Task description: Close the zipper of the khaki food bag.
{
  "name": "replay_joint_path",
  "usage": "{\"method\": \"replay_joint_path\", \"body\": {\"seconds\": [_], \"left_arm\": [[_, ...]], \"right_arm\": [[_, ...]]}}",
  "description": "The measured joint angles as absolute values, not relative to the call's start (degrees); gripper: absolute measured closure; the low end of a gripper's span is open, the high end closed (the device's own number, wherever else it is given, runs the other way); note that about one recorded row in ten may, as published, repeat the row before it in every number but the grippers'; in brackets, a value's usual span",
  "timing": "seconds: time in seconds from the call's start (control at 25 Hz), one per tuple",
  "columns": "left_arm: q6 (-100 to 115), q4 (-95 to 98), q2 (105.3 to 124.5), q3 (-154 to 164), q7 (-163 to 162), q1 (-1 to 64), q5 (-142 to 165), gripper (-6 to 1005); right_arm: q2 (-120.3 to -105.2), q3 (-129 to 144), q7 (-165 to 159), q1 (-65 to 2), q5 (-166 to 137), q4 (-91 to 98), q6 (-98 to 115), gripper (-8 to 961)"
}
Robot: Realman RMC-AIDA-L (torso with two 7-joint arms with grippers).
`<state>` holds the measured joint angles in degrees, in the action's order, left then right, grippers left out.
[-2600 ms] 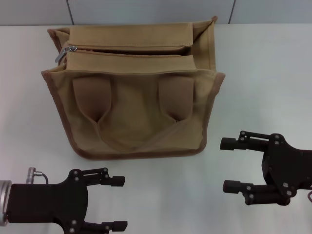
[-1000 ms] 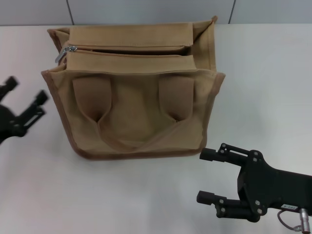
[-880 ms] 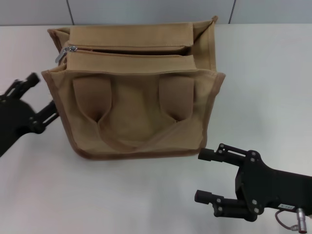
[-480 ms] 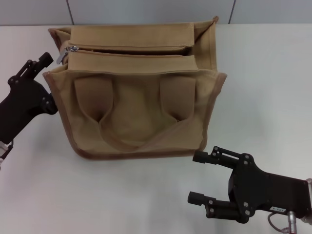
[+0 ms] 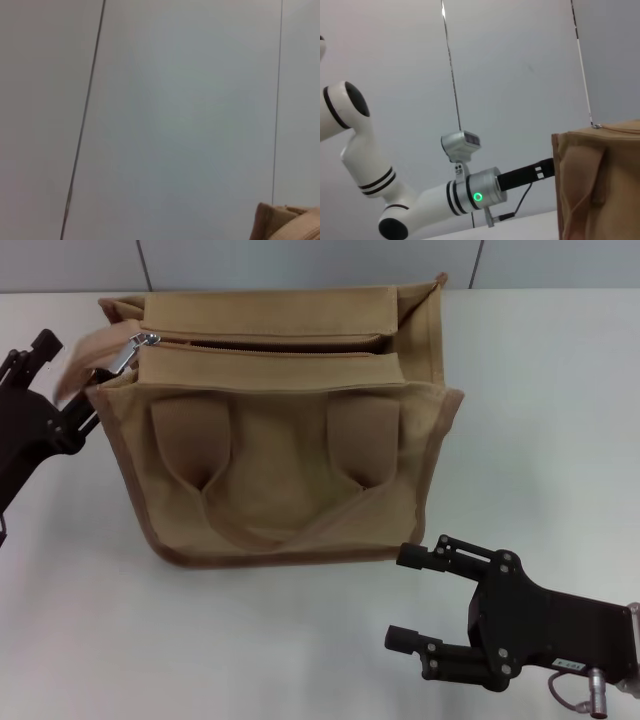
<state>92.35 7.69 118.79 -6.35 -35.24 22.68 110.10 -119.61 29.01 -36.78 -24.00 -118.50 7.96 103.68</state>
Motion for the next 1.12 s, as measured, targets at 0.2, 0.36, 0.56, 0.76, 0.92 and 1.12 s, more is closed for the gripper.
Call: {"method": "replay_joint_path", "body": {"seconds": [0.2, 0.36, 0.56, 0.76, 0.92, 1.12], "left_arm": [[93.06, 7.53, 118.85, -6.83, -35.24, 22.2, 110.1, 266], [93.09, 7.47, 118.85, -6.84, -35.24, 22.21, 110.12, 271], [94.57, 7.47, 118.82, -6.59, -35.24, 22.06, 110.38, 277], [96.68, 7.38, 118.92, -6.46, -35.24, 21.73, 110.54, 350], [96.47, 7.38, 118.81, -6.37, -35.31, 21.71, 110.83, 444], [95.76, 7.33, 118.86, -6.37, -35.36, 21.63, 110.83, 685]], "right_arm": [[-119.62, 29.0, -36.75, -24.2, -118.43, 7.91, 103.49, 195], [-119.62, 29.0, -36.73, -24.25, -118.39, 7.91, 103.46, 197], [-119.61, 29.0, -36.73, -24.22, -118.37, 7.7, 102.88, 199], [-119.61, 29.0, -36.73, -24.27, -118.3, 7.39, 102.08, 200], [-119.62, 29.0, -36.73, -24.26, -117.85, 7.38, 102.04, 202], [-119.61, 29.0, -36.69, -24.26, -117.66, 7.29, 102.05, 204]]}}
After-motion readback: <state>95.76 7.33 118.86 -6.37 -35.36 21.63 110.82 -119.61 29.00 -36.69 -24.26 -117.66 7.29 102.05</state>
